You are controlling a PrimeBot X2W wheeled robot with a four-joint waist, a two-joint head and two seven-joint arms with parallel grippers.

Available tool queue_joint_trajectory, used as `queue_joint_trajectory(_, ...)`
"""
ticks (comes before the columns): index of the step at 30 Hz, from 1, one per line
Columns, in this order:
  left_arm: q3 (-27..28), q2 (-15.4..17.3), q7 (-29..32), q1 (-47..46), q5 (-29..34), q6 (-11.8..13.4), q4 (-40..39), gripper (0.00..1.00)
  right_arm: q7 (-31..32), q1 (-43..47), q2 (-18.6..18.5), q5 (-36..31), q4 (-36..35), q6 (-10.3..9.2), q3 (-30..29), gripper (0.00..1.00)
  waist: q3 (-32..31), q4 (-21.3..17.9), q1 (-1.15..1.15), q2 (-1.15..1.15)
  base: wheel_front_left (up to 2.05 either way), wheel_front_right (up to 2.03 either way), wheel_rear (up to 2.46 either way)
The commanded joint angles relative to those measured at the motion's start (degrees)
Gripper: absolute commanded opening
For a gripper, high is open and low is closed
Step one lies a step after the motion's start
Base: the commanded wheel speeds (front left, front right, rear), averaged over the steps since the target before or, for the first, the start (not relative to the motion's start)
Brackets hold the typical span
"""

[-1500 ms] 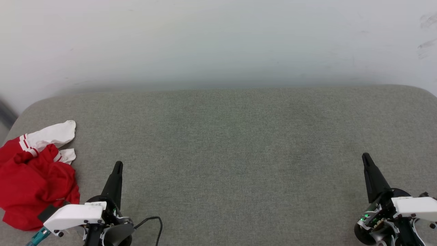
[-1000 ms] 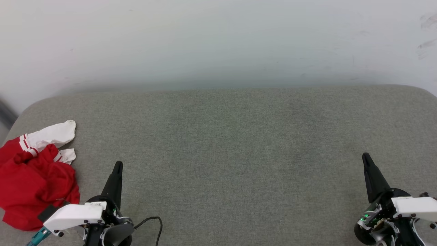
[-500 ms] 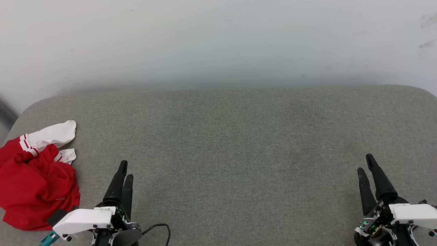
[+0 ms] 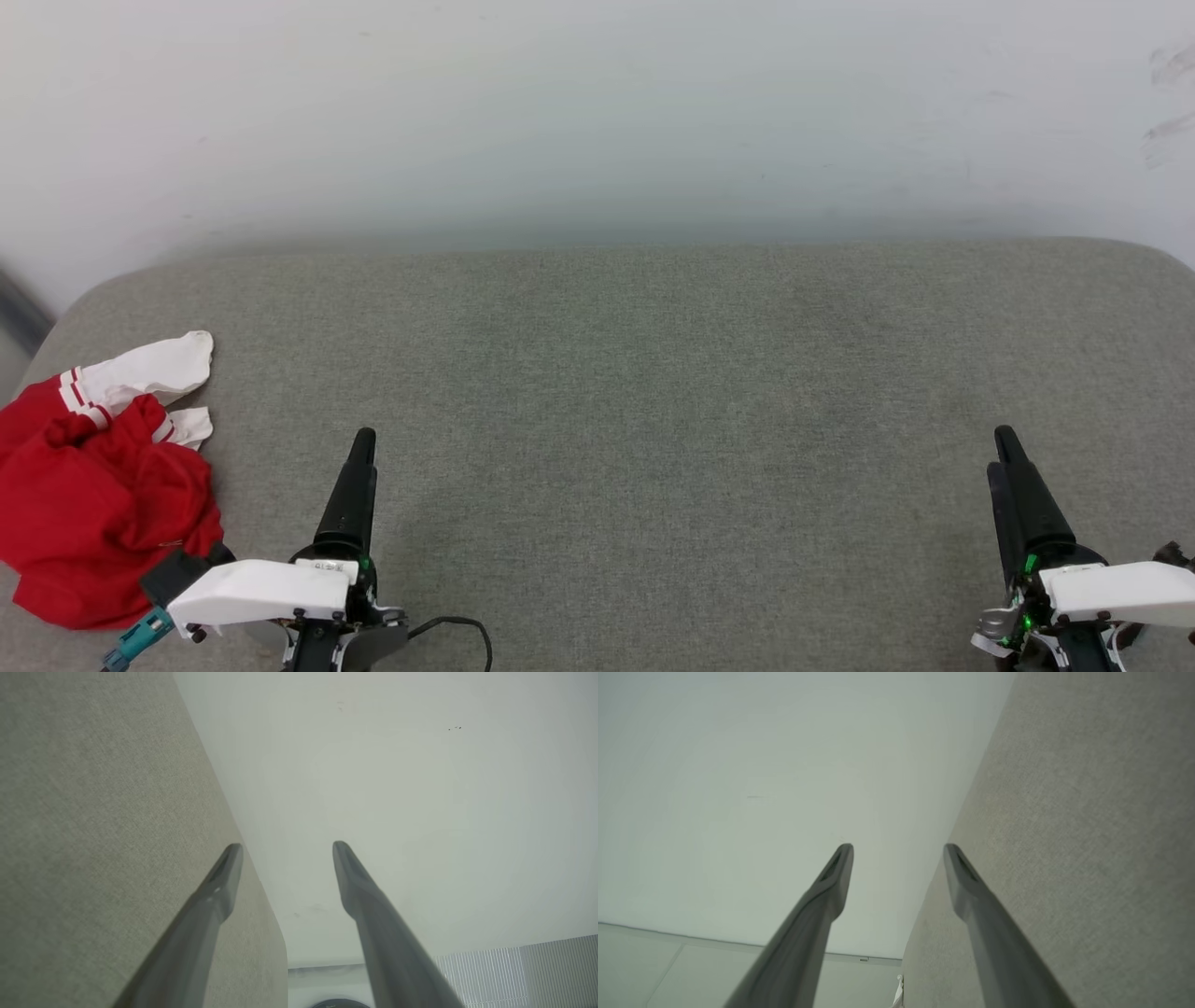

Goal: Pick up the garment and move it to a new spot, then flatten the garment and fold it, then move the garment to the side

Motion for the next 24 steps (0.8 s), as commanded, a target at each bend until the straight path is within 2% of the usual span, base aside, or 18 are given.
queue_joint_trajectory(1,-0.24,0.15,-0.45,-0.34,1.37,0.00,-1.21,1.00,-0.46,-0.51,-0.60,-1.57,-1.31,0.10,0.15,1.00,-0.02,0.02,0.00,0.00,0.00,0.00,0.00)
queue_joint_trajectory(12,-1.62,0.13,-2.97,0.11,15.98,0.06,-3.31,1.00,-2.98,0.35,-0.54,-19.71,-3.45,0.11,0.28,1.00,-0.31,0.25,0.00,0.00,0.00,0.00,0.00)
queue_joint_trajectory(13,-2.38,0.13,-3.59,0.15,20.60,0.39,-3.72,1.00,-3.46,0.43,-0.45,-25.06,-4.12,0.11,0.41,1.00,-0.38,0.27,0.00,0.00,0.00,0.00,0.00)
queue_joint_trajectory(14,-2.65,0.13,-3.81,0.17,21.95,0.52,-3.85,1.00,-3.59,0.46,-0.43,-26.74,-4.38,0.11,0.53,1.00,-0.40,0.27,0.00,0.00,0.00,0.00,0.00)
queue_joint_trajectory(24,-5.00,0.14,-5.79,0.41,34.22,1.87,-4.35,1.00,-3.47,1.31,0.10,-38.30,-5.82,0.12,1.37,1.00,-0.59,0.30,0.00,0.00,0.00,0.00,0.00)
